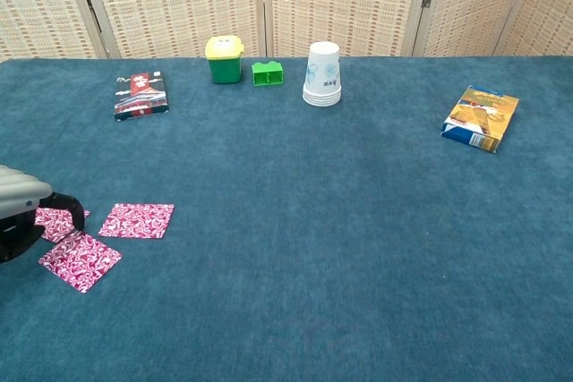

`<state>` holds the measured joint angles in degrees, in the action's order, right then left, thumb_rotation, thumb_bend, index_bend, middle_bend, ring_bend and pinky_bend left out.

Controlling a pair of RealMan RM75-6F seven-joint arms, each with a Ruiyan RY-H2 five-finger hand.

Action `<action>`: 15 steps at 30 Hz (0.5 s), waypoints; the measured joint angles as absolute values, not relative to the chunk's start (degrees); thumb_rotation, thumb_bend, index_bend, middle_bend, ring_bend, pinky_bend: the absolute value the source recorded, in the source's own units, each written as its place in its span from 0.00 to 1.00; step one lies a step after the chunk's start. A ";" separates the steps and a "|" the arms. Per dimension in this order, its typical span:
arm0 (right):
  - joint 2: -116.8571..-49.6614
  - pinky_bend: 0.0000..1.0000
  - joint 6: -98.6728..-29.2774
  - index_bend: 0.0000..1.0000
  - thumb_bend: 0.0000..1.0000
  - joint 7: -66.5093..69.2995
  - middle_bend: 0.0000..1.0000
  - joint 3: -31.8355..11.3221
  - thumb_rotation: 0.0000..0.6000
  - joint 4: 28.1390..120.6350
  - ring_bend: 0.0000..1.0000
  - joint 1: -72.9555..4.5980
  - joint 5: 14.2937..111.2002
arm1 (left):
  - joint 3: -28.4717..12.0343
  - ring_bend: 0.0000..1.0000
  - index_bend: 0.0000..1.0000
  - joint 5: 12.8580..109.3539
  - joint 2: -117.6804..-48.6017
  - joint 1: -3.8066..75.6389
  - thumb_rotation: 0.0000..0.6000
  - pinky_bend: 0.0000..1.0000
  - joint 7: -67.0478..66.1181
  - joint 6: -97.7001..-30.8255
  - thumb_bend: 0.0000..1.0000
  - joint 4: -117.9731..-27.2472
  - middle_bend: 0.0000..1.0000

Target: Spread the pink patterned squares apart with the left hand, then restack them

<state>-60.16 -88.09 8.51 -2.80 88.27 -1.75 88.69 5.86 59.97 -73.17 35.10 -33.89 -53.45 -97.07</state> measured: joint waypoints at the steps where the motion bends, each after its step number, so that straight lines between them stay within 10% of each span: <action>1: -60.14 0.06 -88.17 0.00 0.09 8.53 0.13 -2.82 1.00 88.26 0.00 -1.72 88.69 | 5.99 0.89 0.30 59.78 -72.99 35.04 1.00 1.00 -34.23 -53.57 0.75 -97.45 0.97; 15: -59.99 0.06 -88.54 0.00 0.09 8.76 0.12 -2.87 1.00 88.15 0.00 -1.66 88.99 | 6.30 0.87 0.30 61.02 -70.10 33.96 1.00 1.00 -34.84 -57.12 0.71 -101.74 0.97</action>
<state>-59.99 -88.54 8.76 -2.87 88.15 -1.66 88.99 6.30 61.02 -70.10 33.96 -34.84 -57.12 -101.74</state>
